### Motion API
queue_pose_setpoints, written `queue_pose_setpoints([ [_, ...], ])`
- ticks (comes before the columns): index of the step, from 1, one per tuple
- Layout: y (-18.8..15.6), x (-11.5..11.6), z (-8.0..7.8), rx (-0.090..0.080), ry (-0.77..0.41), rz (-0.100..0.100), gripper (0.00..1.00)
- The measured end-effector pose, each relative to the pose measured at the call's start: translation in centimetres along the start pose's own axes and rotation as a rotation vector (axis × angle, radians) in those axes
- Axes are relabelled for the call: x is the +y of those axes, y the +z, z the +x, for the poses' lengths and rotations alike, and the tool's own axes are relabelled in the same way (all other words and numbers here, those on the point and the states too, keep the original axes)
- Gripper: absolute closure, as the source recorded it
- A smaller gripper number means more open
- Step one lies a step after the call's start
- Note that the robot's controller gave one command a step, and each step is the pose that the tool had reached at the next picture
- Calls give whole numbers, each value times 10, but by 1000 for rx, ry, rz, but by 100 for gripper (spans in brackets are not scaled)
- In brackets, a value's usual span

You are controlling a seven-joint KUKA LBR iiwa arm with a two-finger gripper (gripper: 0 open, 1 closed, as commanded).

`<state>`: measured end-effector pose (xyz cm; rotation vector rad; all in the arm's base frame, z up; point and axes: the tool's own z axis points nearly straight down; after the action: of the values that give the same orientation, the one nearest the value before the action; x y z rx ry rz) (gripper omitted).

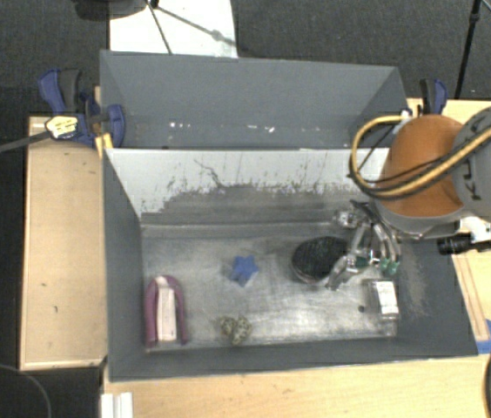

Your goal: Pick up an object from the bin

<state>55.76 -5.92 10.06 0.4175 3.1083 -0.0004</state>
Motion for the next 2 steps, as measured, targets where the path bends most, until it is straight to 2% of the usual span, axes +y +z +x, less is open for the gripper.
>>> queue_pose_setpoints([
  [1, 29, 13, -9, 2, -209, -1, 0],
  [2, 28, 14, -10, -1, -206, -1, 0],
])
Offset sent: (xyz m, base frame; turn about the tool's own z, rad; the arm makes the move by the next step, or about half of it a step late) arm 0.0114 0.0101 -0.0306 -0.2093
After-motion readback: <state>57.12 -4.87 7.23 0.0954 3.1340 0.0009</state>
